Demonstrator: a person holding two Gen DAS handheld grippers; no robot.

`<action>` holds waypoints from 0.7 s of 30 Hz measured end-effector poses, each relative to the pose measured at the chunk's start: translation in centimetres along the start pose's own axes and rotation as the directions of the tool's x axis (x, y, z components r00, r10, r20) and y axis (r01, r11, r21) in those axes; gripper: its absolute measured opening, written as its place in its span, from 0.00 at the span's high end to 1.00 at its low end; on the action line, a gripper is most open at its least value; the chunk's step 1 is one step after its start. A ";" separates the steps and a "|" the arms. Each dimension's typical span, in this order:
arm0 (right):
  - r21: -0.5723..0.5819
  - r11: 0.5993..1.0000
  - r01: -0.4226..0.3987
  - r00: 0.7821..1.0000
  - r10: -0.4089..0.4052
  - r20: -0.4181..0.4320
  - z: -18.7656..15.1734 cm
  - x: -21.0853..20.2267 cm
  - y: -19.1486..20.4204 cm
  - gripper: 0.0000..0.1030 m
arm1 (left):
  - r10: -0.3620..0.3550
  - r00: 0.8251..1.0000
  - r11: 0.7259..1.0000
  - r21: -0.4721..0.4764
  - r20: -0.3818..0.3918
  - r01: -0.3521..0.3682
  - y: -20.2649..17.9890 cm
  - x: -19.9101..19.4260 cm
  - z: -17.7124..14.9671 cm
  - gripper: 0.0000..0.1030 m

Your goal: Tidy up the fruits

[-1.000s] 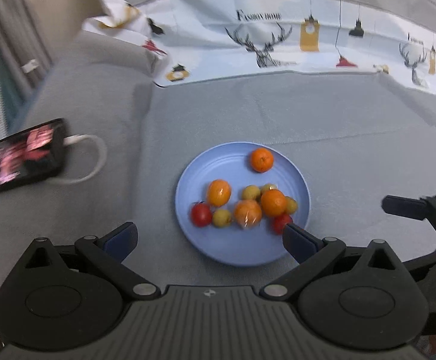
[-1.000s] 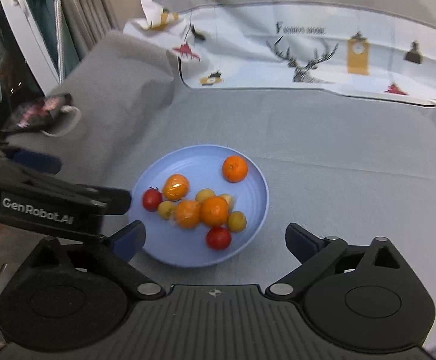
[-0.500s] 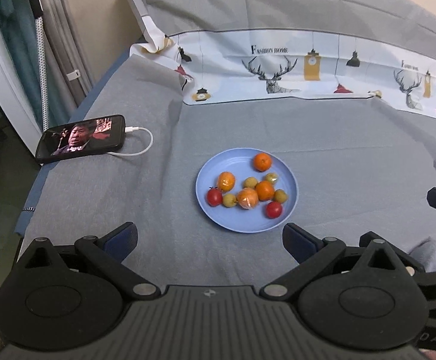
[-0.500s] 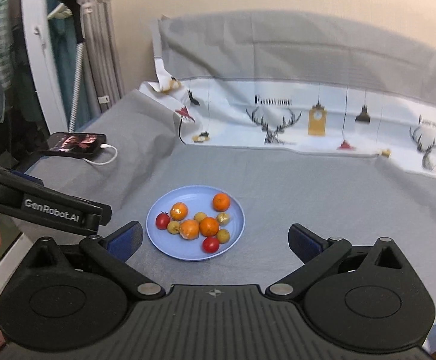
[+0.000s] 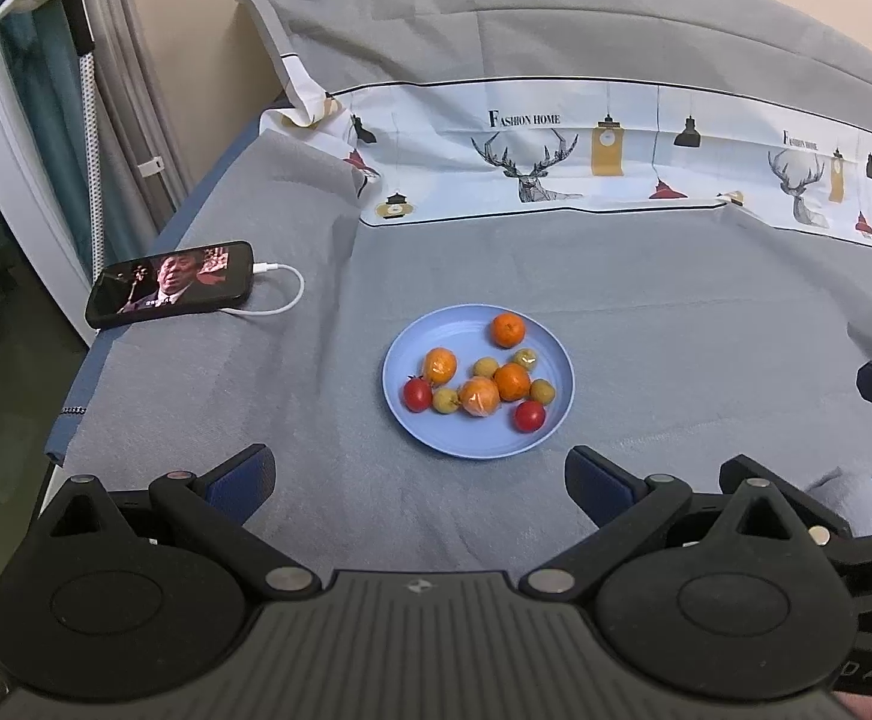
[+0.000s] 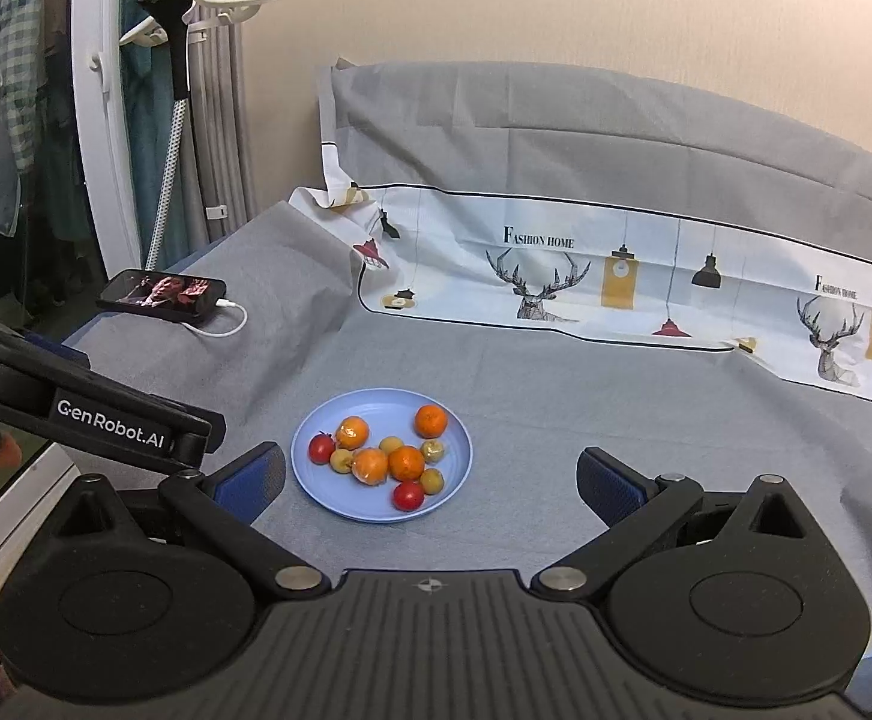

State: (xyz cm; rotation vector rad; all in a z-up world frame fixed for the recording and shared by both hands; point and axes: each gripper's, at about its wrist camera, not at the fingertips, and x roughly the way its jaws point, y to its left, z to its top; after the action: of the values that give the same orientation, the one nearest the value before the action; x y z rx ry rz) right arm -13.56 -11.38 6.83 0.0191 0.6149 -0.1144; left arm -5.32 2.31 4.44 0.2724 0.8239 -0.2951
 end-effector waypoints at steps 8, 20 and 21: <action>0.004 1.000 0.005 1.000 -0.005 -0.003 0.0 0.0 0.0 0.01 | 0.025 1.000 1.000 0.014 -0.004 -0.024 -0.2 0.0 -0.2 0.00; 0.006 1.000 0.008 1.000 -0.008 -0.028 0.0 0.6 -0.1 0.01 | 0.023 0.999 1.000 0.005 -0.033 -0.023 -0.1 0.9 0.0 0.00; 0.006 1.000 0.008 0.999 -0.008 -0.031 0.1 0.7 -0.1 0.01 | 0.020 0.999 1.000 -0.001 -0.030 -0.020 0.0 0.9 -0.1 0.00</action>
State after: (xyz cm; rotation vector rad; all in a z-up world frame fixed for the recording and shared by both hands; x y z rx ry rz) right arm -12.94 -11.57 6.46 0.0245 0.6457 -0.1242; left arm -4.80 2.17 3.73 0.2844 0.8500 -0.2728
